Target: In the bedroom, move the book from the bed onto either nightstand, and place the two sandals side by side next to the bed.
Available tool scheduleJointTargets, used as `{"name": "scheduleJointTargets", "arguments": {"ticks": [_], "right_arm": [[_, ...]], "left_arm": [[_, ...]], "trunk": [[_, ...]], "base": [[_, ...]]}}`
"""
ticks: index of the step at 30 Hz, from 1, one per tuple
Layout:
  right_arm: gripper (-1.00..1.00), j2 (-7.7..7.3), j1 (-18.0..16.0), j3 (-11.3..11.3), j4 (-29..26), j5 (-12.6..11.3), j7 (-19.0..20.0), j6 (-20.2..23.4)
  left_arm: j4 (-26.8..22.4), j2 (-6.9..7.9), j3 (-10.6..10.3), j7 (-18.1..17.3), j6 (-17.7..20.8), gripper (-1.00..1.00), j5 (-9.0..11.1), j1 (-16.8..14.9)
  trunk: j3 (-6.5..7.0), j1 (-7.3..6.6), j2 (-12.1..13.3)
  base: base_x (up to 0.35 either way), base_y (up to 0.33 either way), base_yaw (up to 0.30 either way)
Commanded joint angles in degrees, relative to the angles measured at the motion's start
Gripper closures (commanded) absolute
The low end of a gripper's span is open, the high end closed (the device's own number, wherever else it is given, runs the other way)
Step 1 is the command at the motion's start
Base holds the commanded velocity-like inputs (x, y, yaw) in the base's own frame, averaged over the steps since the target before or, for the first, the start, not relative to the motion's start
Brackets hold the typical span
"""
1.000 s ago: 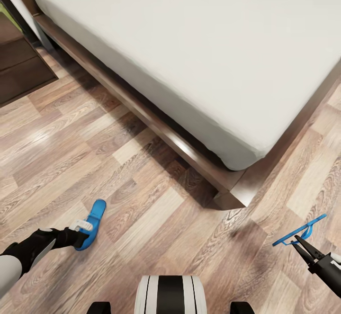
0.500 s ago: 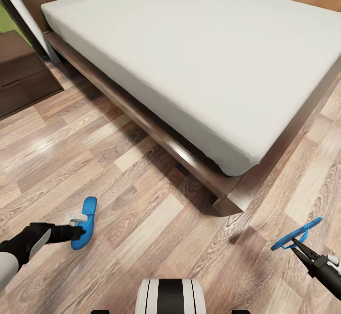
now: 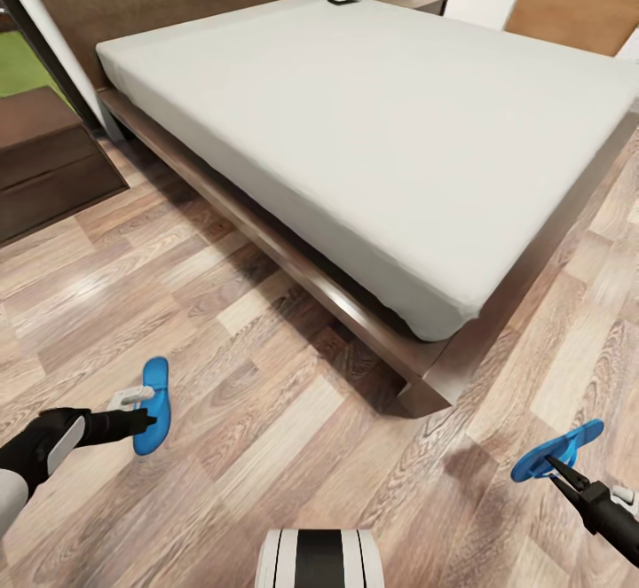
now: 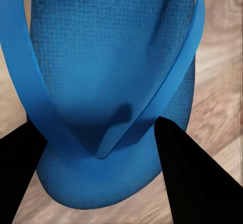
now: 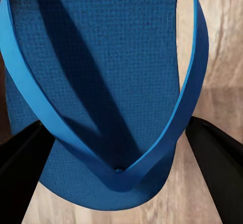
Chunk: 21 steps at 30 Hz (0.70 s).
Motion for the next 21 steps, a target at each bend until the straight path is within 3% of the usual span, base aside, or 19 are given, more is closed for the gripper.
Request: {"name": "scheduleJointTargets", "arguments": {"ticks": [1,6,10,11,12,15,21], "right_arm": [[1.0,0.01,0.0,-0.4,0.0,0.1,0.1,0.6],[1.0,0.08,0.0,-0.3,0.0,0.1,-0.2,0.6],[1.0,0.08,0.0,-0.2,0.0,0.2,-0.2,0.7],[1.0,0.1,0.0,-0.3,0.0,0.2,-0.3,0.8],[1.0,0.1,0.0,-0.3,0.0,0.2,-0.3,0.8],[1.0,0.1,0.0,-0.3,0.0,0.2,-0.2,0.6],[1.0,0.11,0.0,0.0,0.0,0.1,-0.3,0.6]], "left_arm": [[0.0,0.01,0.0,0.0,0.3,1.0,0.4,0.0],[0.0,-0.21,0.4,-0.1,0.4,1.0,0.7,0.0],[0.1,-0.21,0.9,-0.1,0.5,1.0,3.2,0.0],[0.3,-0.14,1.0,0.0,1.4,1.0,5.7,0.0],[0.4,-0.14,1.0,0.0,1.7,1.0,6.2,0.0],[1.1,-0.11,1.1,0.0,2.5,1.0,7.8,0.0],[3.1,-0.2,1.1,-0.1,2.7,1.0,8.9,0.0]], "trunk": [[0.19,-0.03,0.0],[1.3,-0.16,0.1],[2.19,-0.26,0.1],[2.41,-0.29,0.1],[2.63,-0.32,0.1],[3.29,-0.39,0.2],[4.62,-0.55,0.3]], "base": [[0.0,0.0,0.0],[0.0,0.0,0.0],[0.0,0.0,0.0],[0.0,0.0,0.0],[0.0,0.0,0.0],[0.0,0.0,0.0],[0.0,0.0,0.0]]}}
